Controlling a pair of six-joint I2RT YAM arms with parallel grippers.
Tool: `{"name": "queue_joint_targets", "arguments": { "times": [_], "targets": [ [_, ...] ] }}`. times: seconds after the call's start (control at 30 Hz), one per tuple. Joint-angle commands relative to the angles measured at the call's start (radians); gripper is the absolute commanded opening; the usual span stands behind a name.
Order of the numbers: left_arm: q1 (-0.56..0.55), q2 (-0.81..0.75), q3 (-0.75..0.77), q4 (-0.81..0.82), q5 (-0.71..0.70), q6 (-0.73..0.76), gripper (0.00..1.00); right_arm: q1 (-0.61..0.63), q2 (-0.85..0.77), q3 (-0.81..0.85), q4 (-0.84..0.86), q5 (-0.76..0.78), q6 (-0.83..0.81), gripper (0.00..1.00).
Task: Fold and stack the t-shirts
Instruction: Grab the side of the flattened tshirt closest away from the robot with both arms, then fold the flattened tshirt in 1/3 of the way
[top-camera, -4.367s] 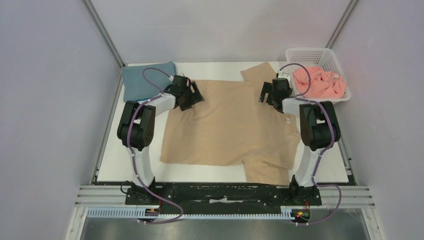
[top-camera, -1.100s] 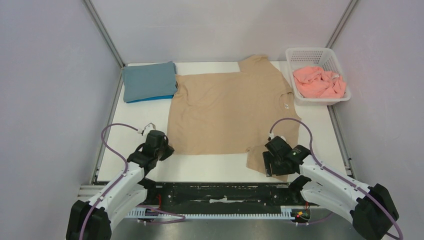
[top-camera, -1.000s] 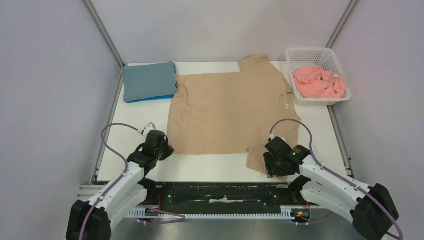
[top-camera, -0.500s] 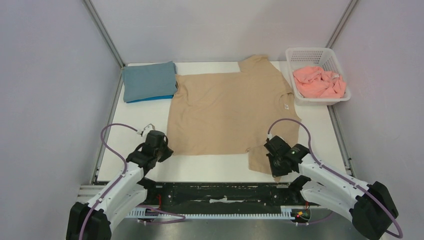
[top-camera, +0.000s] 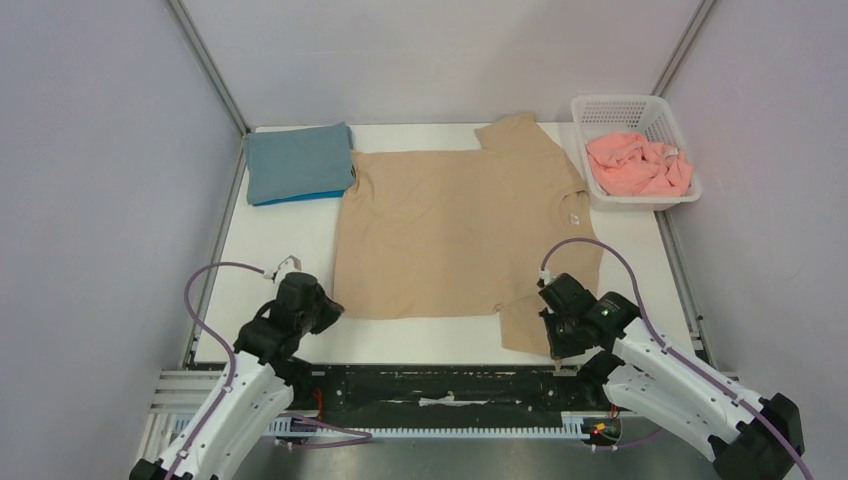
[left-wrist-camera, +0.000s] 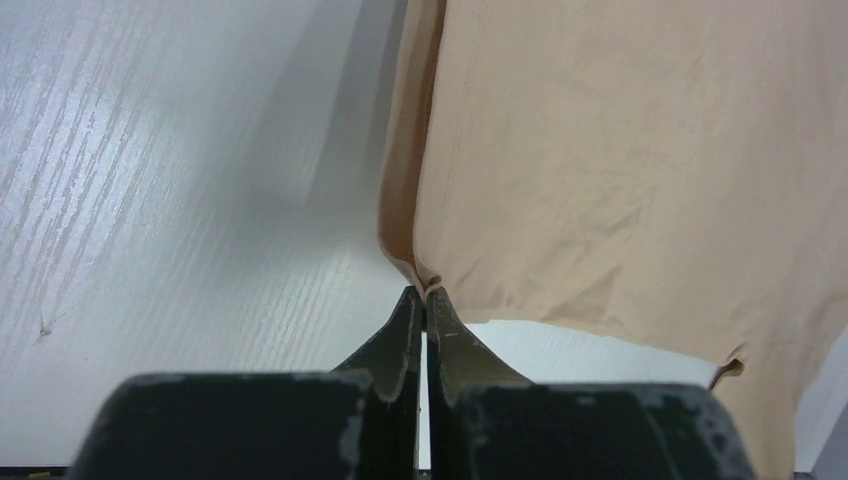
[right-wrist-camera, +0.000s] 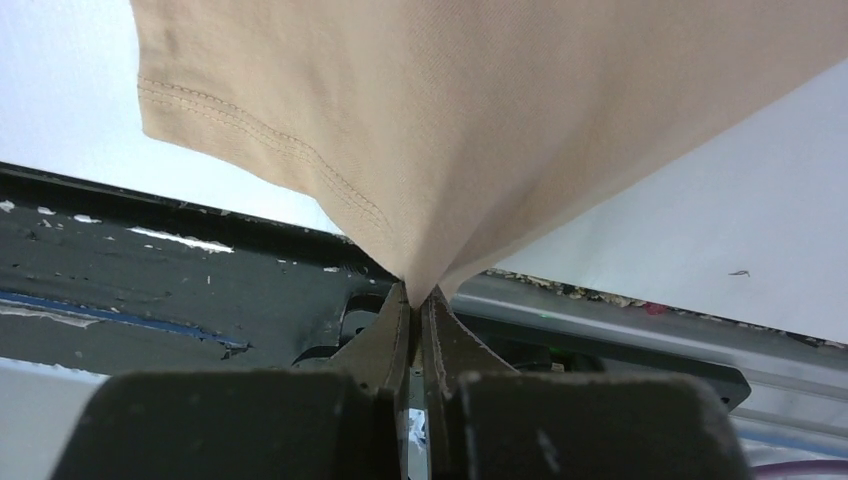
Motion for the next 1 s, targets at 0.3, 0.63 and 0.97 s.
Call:
{"name": "queue_joint_targets", "arguments": {
  "times": [0.3, 0.63, 0.97],
  "targets": [
    [-0.004, 0.195, 0.050, 0.207, 0.033, -0.040, 0.02, 0.006, 0.036, 0.113, 0.258, 0.206, 0.029, 0.00],
    [0.000, 0.345, 0.175, 0.279, -0.108, -0.029, 0.02, 0.004, 0.125, 0.195, 0.507, 0.502, 0.056, 0.00],
    [0.021, 0.513, 0.292, 0.344, -0.242, -0.021, 0.02, -0.054, 0.250, 0.289, 0.639, 0.769, -0.005, 0.00]
  ]
}}
